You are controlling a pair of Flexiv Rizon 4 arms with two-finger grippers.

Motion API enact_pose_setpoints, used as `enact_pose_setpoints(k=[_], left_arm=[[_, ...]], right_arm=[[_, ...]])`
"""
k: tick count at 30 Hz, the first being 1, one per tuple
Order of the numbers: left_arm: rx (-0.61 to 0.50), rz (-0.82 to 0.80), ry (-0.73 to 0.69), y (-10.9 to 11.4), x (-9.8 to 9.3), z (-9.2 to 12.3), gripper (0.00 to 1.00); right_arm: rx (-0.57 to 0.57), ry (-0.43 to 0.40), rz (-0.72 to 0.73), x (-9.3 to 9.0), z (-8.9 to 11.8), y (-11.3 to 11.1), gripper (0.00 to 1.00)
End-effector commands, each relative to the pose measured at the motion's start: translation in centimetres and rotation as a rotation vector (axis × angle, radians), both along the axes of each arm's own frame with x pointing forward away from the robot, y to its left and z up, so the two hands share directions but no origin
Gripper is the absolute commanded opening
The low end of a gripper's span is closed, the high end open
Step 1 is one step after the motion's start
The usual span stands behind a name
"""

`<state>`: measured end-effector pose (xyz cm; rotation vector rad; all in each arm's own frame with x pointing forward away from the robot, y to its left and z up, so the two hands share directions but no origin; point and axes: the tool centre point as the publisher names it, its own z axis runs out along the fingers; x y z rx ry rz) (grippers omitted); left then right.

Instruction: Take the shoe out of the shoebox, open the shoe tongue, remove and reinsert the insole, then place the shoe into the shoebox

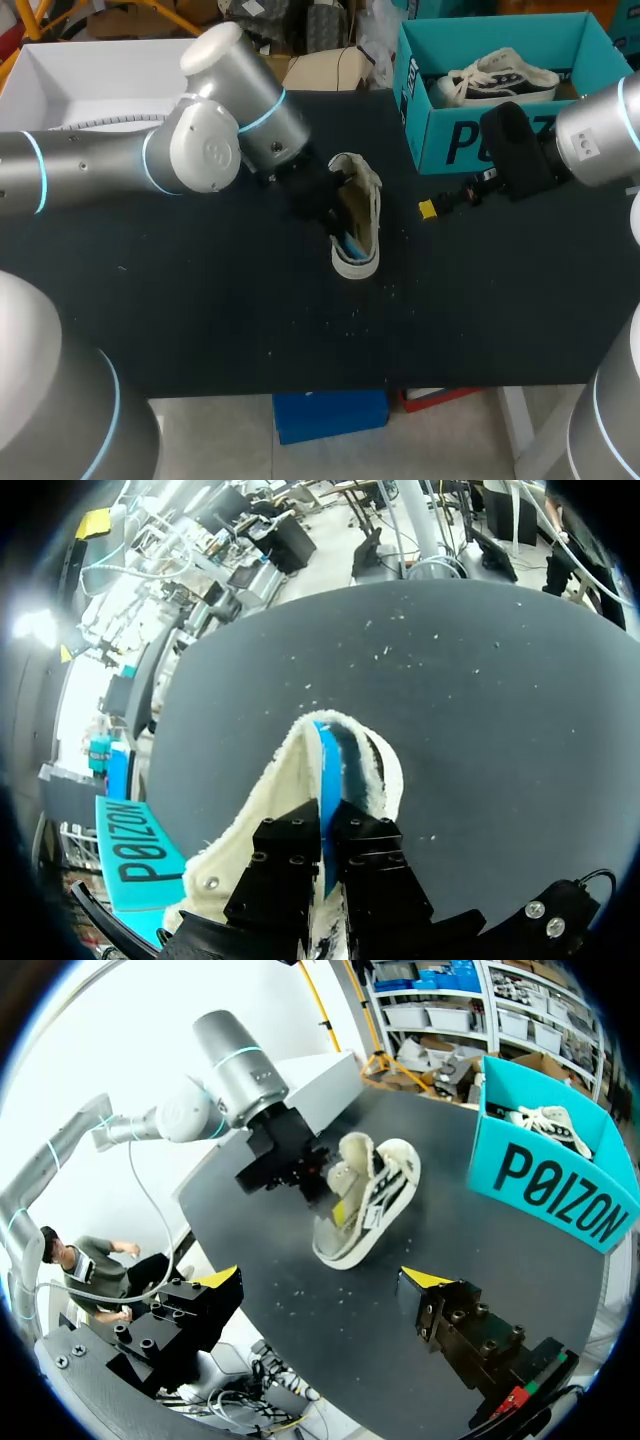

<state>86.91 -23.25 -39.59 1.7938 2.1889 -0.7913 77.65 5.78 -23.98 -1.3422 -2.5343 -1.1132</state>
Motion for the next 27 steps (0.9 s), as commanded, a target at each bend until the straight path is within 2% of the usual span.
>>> enact_pose_setpoints(k=[1, 2, 3, 5, 7, 8, 9, 10, 13, 15, 20, 27], left_arm=[[0.021, -0.008, 0.026, 0.5, -0.4, 0.6, 0.44], [0.036, -0.02, 0.032, 0.8, -0.7, 1.1, 0.82], [0.041, -0.026, 0.048, 1.2, -1.0, 1.5, 1.0], [0.036, -0.02, 0.09, 1.9, -1.4, 2.5, 1.0], [0.071, -0.012, 0.084, 2.7, -1.5, 3.2, 0.92], [0.07, -0.006, 0.085, 2.8, -1.5, 3.7, 0.85], [0.073, 0.007, 0.069, 2.8, -1.5, 4.1, 0.72], [0.072, 0.015, 0.053, 2.8, -1.4, 4.3, 0.51], [0.079, 0.037, 0.019, 2.2, -1.0, 4.2, 0.3], [0.122, 0.041, 0.007, 1.7, -0.9, 3.6, 0.0], [0.18, 0.022, -0.008, 0.7, -1.0, 2.6, 0.0], [0.236, 0.011, 0.001, 0.6, -1.0, 1.3, 0.0]], right_arm=[[-0.003, 0.001, -0.001, 0.1, 0.0, 0.1, 1.0], [-0.003, 0.001, -0.001, 0.1, 0.0, 0.1, 1.0], [-0.003, 0.001, -0.001, 0.1, 0.0, 0.1, 1.0], [-0.003, 0.001, -0.001, 0.1, 0.0, 0.1, 1.0], [-0.003, 0.001, -0.001, 0.1, 0.0, 0.1, 1.0], [-0.003, 0.001, -0.001, 0.1, 0.0, 0.1, 1.0], [-0.003, 0.001, -0.001, 0.1, 0.0, 0.1, 1.0], [-0.003, 0.001, -0.001, 0.1, 0.0, 0.1, 1.0], [-0.003, 0.001, -0.001, 0.1, 0.0, 0.1, 1.0], [-0.003, 0.001, -0.001, 0.1, 0.0, 0.1, 1.0], [-0.003, 0.001, -0.001, 0.1, 0.0, 0.1, 1.0], [-0.003, 0.001, -0.001, 0.1, 0.0, 0.1, 1.0]])
